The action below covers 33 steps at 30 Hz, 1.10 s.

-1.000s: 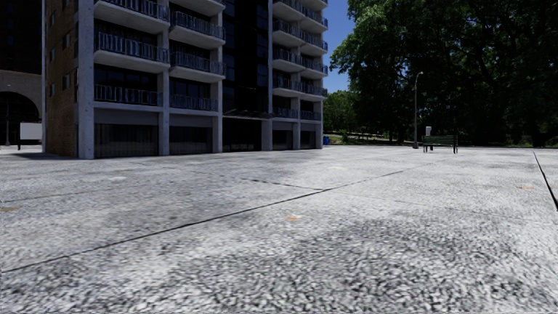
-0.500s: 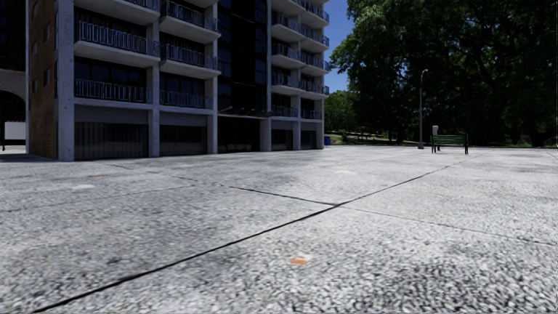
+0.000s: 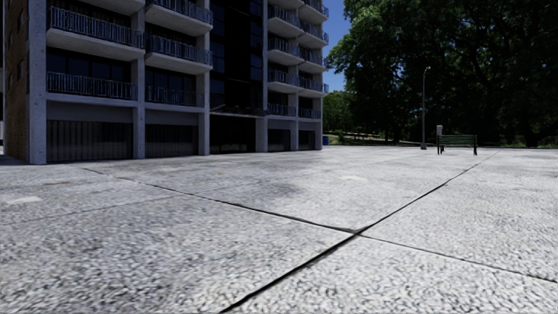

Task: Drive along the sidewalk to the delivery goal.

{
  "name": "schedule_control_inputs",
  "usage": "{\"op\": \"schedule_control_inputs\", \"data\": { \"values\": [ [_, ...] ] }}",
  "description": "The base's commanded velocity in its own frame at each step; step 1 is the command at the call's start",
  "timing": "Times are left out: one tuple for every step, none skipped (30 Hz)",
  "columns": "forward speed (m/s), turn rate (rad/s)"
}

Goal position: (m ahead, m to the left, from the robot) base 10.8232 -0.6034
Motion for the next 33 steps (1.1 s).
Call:
{"op": "schedule_control_inputs", "data": {
  "values": [
    [1.97, 0.00],
    [1.97, 0.00],
    [1.97, 0.00],
    [1.97, 0.00],
    [1.97, 0.00],
    [1.97, 0.00],
    [1.97, 0.00],
    [1.97, 0.00],
    [1.97, 0.00],
    [1.97, 0.00],
    [1.97, 0.00],
    [1.97, 0.00],
    [1.97, 0.00],
    [1.97, 0.00],
    [1.97, 0.00],
    [1.97, 0.00],
    [1.97, 0.00],
    [1.97, 0.00],
    [1.97, 0.00],
    [1.97, 0.00],
    [1.97, 0.00],
    [1.97, 0.00],
    [1.97, 0.00],
    [1.97, 0.00],
    [1.97, 0.00],
    [1.97, 0.00],
    [1.97, 0.00],
    [1.97, 0.00],
    [1.97, 0.00],
    [1.97, 0.00],
    [1.97, 0.00],
    [1.97, 0.00],
    [1.97, 0.00]
  ]
}}
